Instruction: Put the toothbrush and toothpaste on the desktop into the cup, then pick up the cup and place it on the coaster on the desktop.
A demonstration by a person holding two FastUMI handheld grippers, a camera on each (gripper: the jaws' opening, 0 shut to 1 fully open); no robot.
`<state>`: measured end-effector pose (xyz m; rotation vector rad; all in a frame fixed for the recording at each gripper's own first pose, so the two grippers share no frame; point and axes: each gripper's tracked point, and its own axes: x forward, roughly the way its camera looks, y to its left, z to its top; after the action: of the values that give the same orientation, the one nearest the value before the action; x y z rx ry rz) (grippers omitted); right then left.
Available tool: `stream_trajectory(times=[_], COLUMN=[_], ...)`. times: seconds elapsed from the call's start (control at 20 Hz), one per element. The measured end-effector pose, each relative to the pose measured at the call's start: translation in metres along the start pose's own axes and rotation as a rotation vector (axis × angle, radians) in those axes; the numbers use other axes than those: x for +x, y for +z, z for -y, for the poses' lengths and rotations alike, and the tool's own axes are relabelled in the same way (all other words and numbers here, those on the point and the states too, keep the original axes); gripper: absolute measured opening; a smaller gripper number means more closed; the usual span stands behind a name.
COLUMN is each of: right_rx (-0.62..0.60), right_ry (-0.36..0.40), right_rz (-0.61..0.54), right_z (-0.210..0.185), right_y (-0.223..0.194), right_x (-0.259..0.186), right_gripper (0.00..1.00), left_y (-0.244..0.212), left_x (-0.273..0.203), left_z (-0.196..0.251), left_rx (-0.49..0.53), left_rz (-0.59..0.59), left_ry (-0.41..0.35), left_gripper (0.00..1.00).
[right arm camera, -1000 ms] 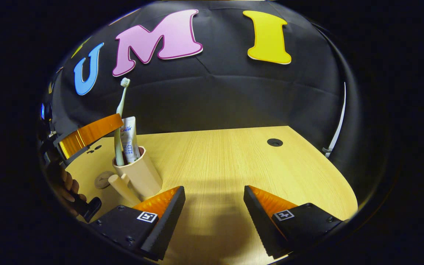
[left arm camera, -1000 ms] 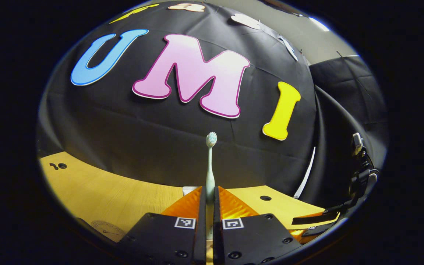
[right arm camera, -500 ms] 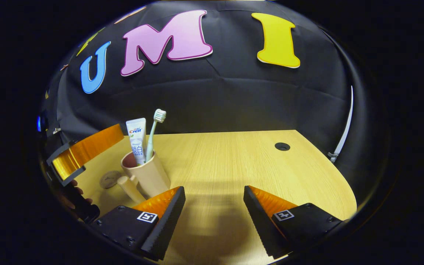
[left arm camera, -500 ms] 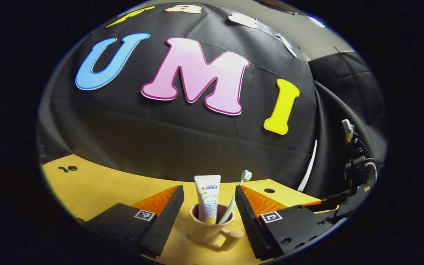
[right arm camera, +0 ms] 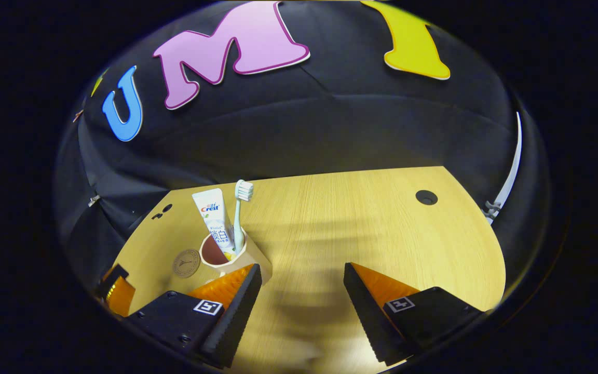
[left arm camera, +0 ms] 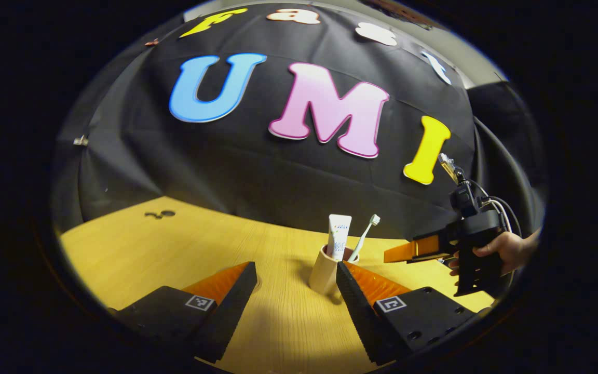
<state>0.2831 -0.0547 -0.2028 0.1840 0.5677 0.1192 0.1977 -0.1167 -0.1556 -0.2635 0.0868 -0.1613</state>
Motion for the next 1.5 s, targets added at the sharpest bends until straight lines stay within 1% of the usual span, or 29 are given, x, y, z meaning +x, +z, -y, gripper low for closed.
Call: stream_trajectory(times=[0.1,0.2,0.35,0.45,0.55,0.65,0.8,0.9,1.05,1.15,1.2,1.25,1.4,1.45,1.5], right_rx=[-0.036,-0.091,-0.156,-0.175,-0.188,-0.197,-0.257,-0.247,-0.156,-0.167,-0.191,-0.202,-0.197,-0.198,-0.203], right_ry=[0.012,0.029,0.063,0.095,0.121,0.121,0.140,0.144,0.139,0.121,0.110,0.102,0.082,0.077,0.069], right_rz=[-0.039,-0.080,-0.125,-0.167,-0.226,-0.313,-0.415,-0.521,-0.650,-0.703,-0.723,-0.736,-0.747,-0.744,-0.744], right_z=[-0.011,-0.021,-0.046,-0.065,-0.082,-0.092,-0.107,-0.113,-0.126,-0.124,-0.121,-0.120,-0.122,-0.121,-0.120], right_y=[-0.002,-0.005,-0.007,-0.010,-0.014,-0.025,-0.047,-0.063,-0.078,-0.085,-0.088,-0.090,-0.094,-0.096,-0.097], right_x=[0.002,0.002,0.004,0.008,0.017,0.023,0.033,0.037,0.045,0.050,0.052,0.055,0.063,0.067,0.070], right_gripper=[0.98,0.98,0.98,0.98,0.98,0.98,0.98,0.98,0.98,0.97,1.00,0.97,0.96,0.96,0.95], left_y=[-0.015,-0.031,-0.042,-0.042,-0.043,-0.045,-0.051,-0.058,-0.065,-0.069,-0.071,-0.073,-0.076,-0.075,-0.076], left_x=[-0.019,-0.037,-0.056,-0.063,-0.068,-0.075,-0.085,-0.091,-0.098,-0.101,-0.102,-0.103,-0.105,-0.105,-0.105], left_z=[-0.010,-0.025,-0.048,-0.060,-0.072,-0.084,-0.099,-0.106,-0.117,-0.123,-0.127,-0.130,-0.136,-0.137,-0.138], left_rx=[-0.083,-0.127,-0.121,-0.119,-0.111,-0.091,-0.075,-0.092,-0.099,-0.089,-0.085,-0.087,-0.098,-0.102,-0.104], left_rz=[-0.029,-0.049,-0.047,-0.036,-0.038,-0.044,-0.064,-0.081,-0.106,-0.116,-0.124,-0.128,-0.132,-0.132,-0.133], left_ry=[0.035,0.086,0.142,0.159,0.172,0.185,0.200,0.205,0.221,0.231,0.237,0.240,0.247,0.248,0.250], left_gripper=[0.97,0.97,0.98,0.97,0.97,0.98,0.97,0.98,0.98,0.97,0.97,0.97,0.97,1.00,0.97])
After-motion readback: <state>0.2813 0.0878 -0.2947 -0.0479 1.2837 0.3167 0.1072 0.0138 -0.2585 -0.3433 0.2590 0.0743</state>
